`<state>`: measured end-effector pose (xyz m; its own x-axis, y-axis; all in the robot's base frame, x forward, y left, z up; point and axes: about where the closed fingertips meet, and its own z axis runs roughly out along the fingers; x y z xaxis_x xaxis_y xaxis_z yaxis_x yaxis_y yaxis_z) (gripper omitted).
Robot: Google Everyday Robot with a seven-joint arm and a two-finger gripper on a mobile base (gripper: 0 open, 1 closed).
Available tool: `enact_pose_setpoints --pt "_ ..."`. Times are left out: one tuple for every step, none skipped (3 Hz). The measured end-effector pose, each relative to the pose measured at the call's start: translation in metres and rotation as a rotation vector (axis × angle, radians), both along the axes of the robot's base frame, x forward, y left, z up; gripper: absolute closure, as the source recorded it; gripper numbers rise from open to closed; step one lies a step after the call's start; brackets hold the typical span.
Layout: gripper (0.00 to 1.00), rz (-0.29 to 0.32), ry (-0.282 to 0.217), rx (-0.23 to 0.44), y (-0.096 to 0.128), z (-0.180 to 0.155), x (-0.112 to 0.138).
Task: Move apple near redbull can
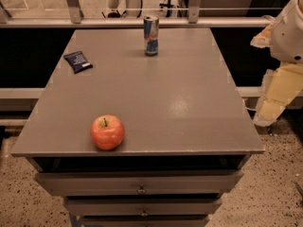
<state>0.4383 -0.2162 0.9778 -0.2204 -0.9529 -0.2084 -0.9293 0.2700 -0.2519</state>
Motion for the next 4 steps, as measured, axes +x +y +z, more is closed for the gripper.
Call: enact_pose_setpoints --pt "0.00 0.000 0.000 0.000 0.000 0.000 0.000" --pt "0.00 0.004 0.005 0.042 0.010 -0.004 0.006" --pt "0.00 0.038 0.046 0.208 0.076 -0.034 0.016" --pt "0.00 0.077 0.101 0.365 0.138 -0.057 0.013"
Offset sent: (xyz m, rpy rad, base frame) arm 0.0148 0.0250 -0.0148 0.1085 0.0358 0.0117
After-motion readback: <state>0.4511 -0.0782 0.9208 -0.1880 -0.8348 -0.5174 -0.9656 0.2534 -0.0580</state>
